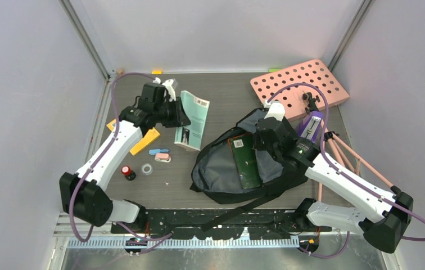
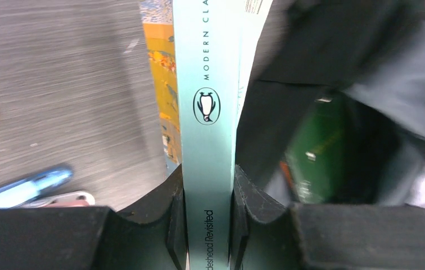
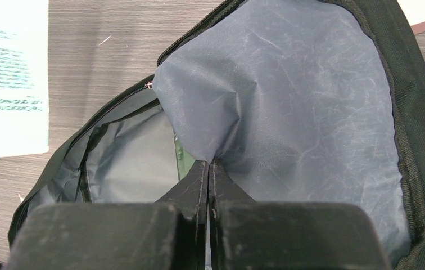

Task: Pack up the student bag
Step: Pick up the book from the center of the board, then place the book in the student bag.

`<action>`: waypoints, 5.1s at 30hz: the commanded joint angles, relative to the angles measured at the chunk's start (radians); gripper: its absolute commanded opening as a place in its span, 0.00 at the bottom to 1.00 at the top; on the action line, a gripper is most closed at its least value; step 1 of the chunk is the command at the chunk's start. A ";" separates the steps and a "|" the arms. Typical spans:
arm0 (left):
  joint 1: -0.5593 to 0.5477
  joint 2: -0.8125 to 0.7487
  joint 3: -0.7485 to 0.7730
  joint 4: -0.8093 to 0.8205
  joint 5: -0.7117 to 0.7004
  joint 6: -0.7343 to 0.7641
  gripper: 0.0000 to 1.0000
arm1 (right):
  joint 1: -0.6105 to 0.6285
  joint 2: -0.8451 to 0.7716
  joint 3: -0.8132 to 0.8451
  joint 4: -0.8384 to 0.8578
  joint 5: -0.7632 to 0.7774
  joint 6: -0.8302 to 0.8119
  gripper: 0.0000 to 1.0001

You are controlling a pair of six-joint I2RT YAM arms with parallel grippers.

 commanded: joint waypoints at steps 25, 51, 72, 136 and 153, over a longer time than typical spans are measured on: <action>-0.354 -0.211 -0.343 0.560 0.387 -0.485 0.00 | 0.001 -0.012 0.136 0.087 0.101 0.028 0.00; -0.398 0.195 -0.372 0.913 0.120 -0.536 0.00 | 0.001 -0.052 0.123 0.087 0.104 0.024 0.00; -0.613 0.312 -0.332 0.995 -0.421 -0.623 0.00 | 0.001 -0.039 0.085 0.120 0.094 0.035 0.00; -0.766 0.137 -0.305 0.667 -0.507 -0.308 0.76 | 0.001 -0.050 0.081 0.115 0.099 0.023 0.00; -0.573 -0.279 -0.282 0.218 -0.311 0.096 1.00 | 0.001 -0.045 0.075 0.119 0.106 0.014 0.00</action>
